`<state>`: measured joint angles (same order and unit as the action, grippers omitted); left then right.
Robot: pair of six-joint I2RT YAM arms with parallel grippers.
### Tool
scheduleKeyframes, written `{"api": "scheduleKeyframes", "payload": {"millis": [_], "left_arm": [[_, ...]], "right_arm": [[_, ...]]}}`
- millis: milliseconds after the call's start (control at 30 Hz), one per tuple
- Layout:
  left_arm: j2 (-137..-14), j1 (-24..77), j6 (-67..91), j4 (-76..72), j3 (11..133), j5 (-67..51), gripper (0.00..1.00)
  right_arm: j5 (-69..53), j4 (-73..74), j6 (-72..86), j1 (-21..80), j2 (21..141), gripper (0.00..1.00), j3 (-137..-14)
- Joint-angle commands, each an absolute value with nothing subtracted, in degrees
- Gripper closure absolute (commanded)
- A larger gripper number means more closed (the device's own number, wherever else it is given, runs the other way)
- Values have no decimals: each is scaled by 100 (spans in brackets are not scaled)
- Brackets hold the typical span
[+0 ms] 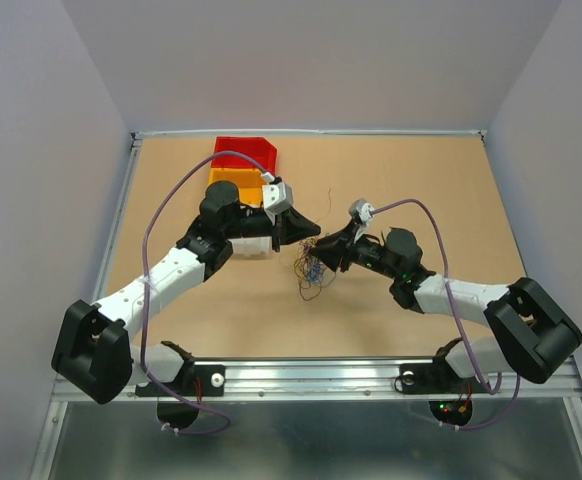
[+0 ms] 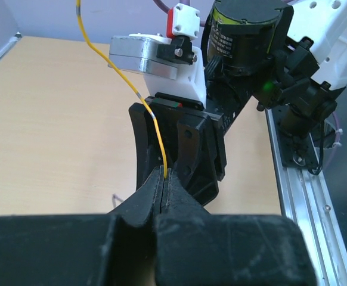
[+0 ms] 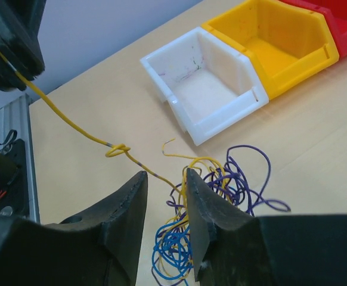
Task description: Untangle the cables
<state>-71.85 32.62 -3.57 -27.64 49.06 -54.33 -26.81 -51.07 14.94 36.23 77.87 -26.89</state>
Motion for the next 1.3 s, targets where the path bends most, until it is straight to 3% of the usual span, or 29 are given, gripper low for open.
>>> {"api": "scheduleKeyframes", "payload": {"millis": [0, 67, 167, 267, 333, 433, 567, 733, 833, 1033, 1200, 1267], "left_arm": [[-7102, 3261, -308, -3102, 4957, -5791, 100], [-7084, 3261, -308, -3103, 4957, -5836, 100], [-6996, 3270, -273, -3103, 5001, -5818, 100], [-6821, 3313, -176, -3103, 5097, -5722, 100], [-6750, 3384, -185, -3103, 5168, -5573, 100], [-6610, 3463, -176, -2884, 5622, -5467, 100], [-6364, 3463, -763, -1682, 7264, -4634, 100], [-6583, 3463, -1046, -220, 10591, -2166, 100], [-6583, 3463, -897, -272, 11580, -812, 100], [-6416, 3463, -861, -1290, 11628, 1744, 100], [-6460, 3410, -1790, -2737, 11707, 4380, 100], [-6216, 3401, -2695, -3503, 11401, 4579, 100]], "right_arm": [[-2566, -5511, 1354, 3718, 7585, 62, -2900], [-2540, -5502, 1354, 3727, 7602, 71, -2909], [-2496, -5502, 1345, 3735, 7778, 71, -2953], [-2531, -5502, 1397, 3753, 8182, 61, -3137], [-2558, -5502, 1406, 3805, 8376, 60, -3208], [-2488, -5511, 1441, 3832, 8551, 83, -3243], [-2356, -5590, 2045, 3832, 9383, 89, -3453], [-1934, -5503, 2706, 3823, 10150, 82, -3823], [-1802, -5317, 2900, 3832, 10274, 82, -3920], [-679, -4678, 3129, 3736, 9661, 99, -3736], [1360, -2999, 3751, 3087, 9238, 95, -3788], [1546, -2560, 4172, 2507, 9037, 90, -3718]]}}
